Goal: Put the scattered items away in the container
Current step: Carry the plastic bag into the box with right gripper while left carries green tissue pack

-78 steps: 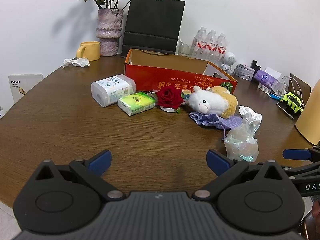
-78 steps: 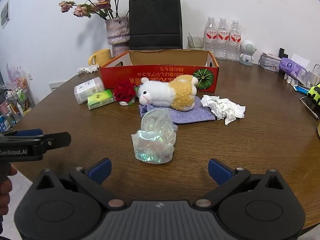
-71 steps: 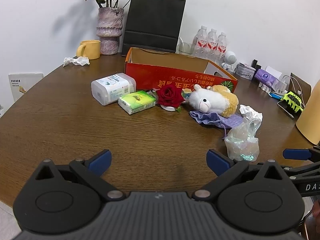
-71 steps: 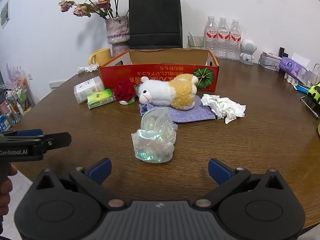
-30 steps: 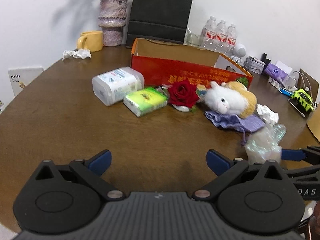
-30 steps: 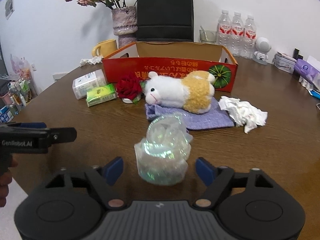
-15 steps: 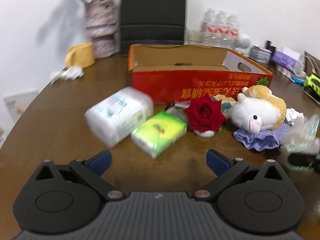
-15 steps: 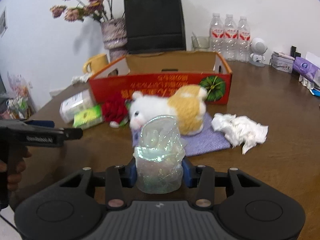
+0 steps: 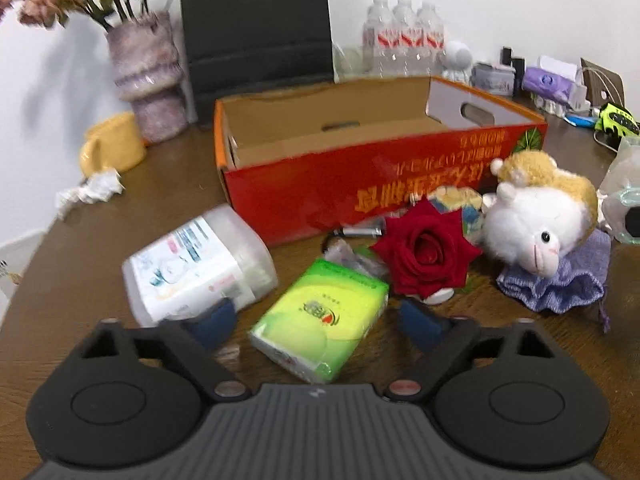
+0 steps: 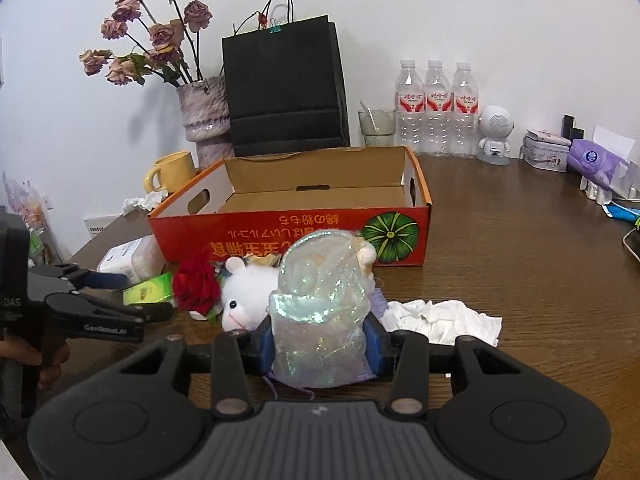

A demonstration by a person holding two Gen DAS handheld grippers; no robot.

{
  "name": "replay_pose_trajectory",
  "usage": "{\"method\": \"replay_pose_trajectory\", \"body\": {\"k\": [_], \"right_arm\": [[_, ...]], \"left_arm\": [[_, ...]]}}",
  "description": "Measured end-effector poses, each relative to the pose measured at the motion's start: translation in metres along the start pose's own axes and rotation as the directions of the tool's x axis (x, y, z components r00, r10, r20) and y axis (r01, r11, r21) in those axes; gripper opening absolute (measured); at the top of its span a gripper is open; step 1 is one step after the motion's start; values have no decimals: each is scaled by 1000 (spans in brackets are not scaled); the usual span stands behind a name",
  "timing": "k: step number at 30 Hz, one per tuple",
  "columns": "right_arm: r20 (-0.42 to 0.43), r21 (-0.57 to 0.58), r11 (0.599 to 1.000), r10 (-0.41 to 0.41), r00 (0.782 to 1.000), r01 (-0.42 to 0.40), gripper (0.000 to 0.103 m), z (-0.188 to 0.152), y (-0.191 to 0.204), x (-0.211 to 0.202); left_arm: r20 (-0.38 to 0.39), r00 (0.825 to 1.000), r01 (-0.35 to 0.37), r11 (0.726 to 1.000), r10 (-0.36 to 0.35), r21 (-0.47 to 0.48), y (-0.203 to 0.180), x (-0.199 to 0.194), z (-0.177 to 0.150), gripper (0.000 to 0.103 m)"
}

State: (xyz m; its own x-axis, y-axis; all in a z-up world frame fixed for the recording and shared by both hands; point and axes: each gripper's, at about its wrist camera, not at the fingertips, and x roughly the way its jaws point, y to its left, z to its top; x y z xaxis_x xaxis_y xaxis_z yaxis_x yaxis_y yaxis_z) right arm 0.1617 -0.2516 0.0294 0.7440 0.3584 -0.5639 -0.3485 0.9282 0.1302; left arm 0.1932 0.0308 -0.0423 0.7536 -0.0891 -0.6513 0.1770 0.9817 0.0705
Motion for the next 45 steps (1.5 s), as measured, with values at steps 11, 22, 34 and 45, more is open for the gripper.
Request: {"method": "replay_pose_trajectory", "body": {"k": [11,22,34,45], "right_arm": [[0,1,1000,10,1000,-10,42,-2,-2,-4],[84,-88,996,26,996,-18,42,74,-8,9],[-140,-71,997,-16,990,6,42,164,-12,158],[-337,-71,996,-72,939,51,44,145,-11,252]], "left_arm": [[51,996,76,995,-73,-62,4,-30,-8,45],[230,968,120,989,-99,-82,5,-69,91,46],[-43,999,1,979,-10,-205,5,69,176,46],[-246,969,-85,964,21,-252,11,152,167,47]]}}
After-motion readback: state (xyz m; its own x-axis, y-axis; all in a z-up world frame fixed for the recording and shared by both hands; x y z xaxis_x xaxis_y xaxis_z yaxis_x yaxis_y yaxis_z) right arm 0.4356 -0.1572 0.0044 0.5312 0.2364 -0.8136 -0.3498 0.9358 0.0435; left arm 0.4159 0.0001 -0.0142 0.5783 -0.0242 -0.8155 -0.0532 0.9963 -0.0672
